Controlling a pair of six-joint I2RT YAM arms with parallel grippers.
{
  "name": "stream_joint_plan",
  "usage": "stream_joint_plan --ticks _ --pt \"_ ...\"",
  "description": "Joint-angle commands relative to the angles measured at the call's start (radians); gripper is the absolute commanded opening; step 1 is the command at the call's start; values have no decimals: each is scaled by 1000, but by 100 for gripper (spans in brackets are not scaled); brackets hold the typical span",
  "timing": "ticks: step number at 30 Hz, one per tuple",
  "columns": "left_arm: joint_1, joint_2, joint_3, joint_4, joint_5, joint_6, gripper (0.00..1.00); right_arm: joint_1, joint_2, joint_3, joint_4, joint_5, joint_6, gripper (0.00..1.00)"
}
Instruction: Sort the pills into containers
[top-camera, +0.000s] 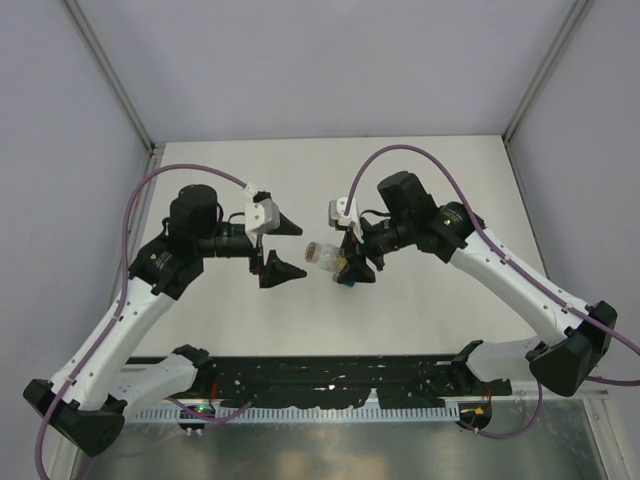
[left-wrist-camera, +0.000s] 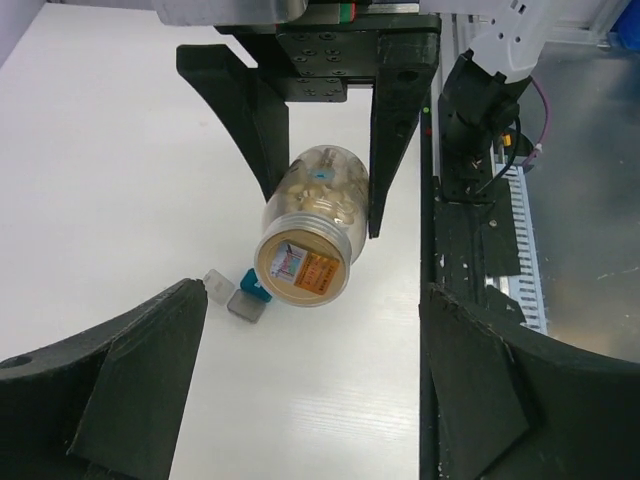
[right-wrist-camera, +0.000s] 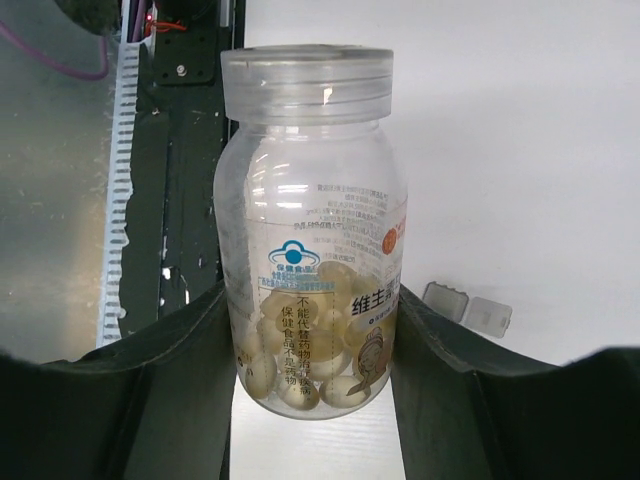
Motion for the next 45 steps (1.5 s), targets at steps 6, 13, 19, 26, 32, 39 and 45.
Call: stream_joint_plan --ticks 6,13,19,26,32,39,45 --pt "-9 97 10 49 59 25 75 10 10 36 -37 -53 -33 6" --pt "-17 137 10 111 85 -64 56 12 5 20 -9 -10 -15 6" --pt "-17 149 -16 183 113 -179 21 12 7 19 22 58 18 6" --pt "-17 160 -62 306 44 -366 0 12 1 22 65 147 59 6" --pt "-17 174 -63 325 -171 -582 0 24 -15 11 129 298 94 6" --pt "-15 192 -30 250 -320 -788 0 32 -9 8 200 489 148 6" --pt "-6 181 -50 283 -268 -833 31 32 1 6 201 504 154 6"
